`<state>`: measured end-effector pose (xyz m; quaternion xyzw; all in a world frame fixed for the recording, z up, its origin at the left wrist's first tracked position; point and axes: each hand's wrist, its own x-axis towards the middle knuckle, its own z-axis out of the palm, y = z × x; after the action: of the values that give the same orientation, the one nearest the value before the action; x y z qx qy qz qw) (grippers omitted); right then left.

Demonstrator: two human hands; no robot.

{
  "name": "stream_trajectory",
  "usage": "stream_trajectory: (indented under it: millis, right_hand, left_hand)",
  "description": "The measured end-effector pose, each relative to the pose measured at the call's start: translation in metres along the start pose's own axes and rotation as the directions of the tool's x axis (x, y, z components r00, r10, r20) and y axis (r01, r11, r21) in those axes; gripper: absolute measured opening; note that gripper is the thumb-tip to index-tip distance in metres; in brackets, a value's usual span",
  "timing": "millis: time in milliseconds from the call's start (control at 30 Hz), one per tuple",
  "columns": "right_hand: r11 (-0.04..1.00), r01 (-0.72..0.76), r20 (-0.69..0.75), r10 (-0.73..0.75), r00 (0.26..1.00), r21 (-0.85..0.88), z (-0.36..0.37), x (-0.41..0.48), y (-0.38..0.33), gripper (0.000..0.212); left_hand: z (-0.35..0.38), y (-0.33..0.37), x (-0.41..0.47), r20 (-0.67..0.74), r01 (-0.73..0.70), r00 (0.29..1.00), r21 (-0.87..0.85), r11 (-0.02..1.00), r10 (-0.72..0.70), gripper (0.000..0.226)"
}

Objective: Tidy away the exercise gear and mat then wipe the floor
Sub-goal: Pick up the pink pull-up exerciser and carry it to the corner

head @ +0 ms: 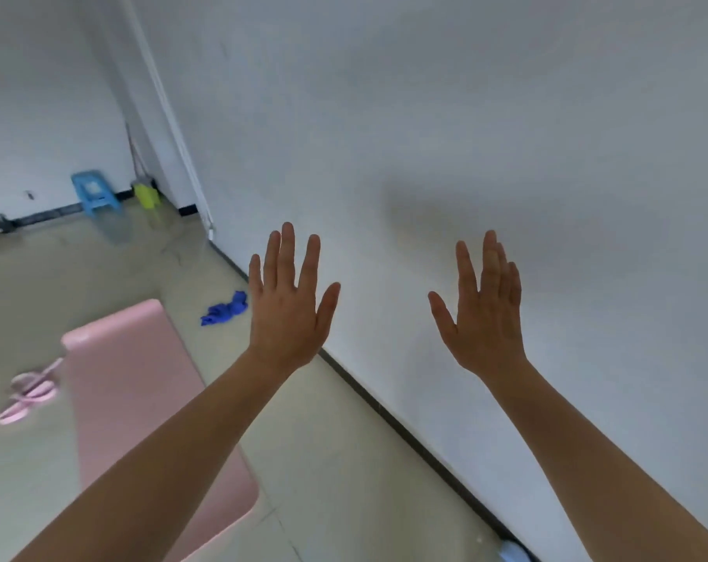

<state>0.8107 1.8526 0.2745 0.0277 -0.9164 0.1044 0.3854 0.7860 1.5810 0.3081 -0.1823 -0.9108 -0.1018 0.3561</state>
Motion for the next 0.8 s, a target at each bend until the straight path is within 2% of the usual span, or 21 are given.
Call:
stream_trajectory:
  millis: [133, 233, 367, 467, 633, 800]
  right_hand:
    - [0.982, 0.174, -0.056, -0.170, 0.984, 0.073, 0.026, 0.030, -0.153, 0.072]
    - [0.959, 0.239, -0.072, -0.230, 0.970, 0.155, 0.052, 0.038, -0.287, 0.070]
    - [0.896, 0.327, -0.014, -0.339, 0.941, 0.301, 0.097, 0.026, -0.463, 0.071]
    - [0.839, 0.398, 0.063, -0.450, 0.891, 0.372, 0.126, 0.010, -0.579, 0.071]
    - [0.741, 0.497, 0.087, -0.592, 0.801, 0.452, 0.178, -0.007, -0.731, 0.072]
    - [0.678, 0.524, 0.124, -0.664, 0.738, 0.515, 0.259, 0.001, -0.836, 0.070]
  left_hand:
    - [-0.092, -0.137, -0.051, -0.066, 0.097, 0.994, 0.141, 0.985, -0.089, 0.065]
    - [-0.168, -0.245, -0.109, -0.093, 0.197, 0.979, 0.246, 0.949, -0.179, 0.065]
    - [-0.255, -0.377, -0.196, -0.104, 0.309, 0.951, 0.388, 0.868, -0.292, 0.065]
    - [-0.305, -0.457, -0.257, -0.114, 0.452, 0.885, 0.438, 0.777, -0.451, 0.065]
    - [-0.344, -0.569, -0.318, -0.113, 0.538, 0.811, 0.527, 0.658, -0.573, 0.066]
    - [-0.332, -0.679, -0.330, -0.108, 0.612, 0.729, 0.546, 0.572, -0.676, 0.067]
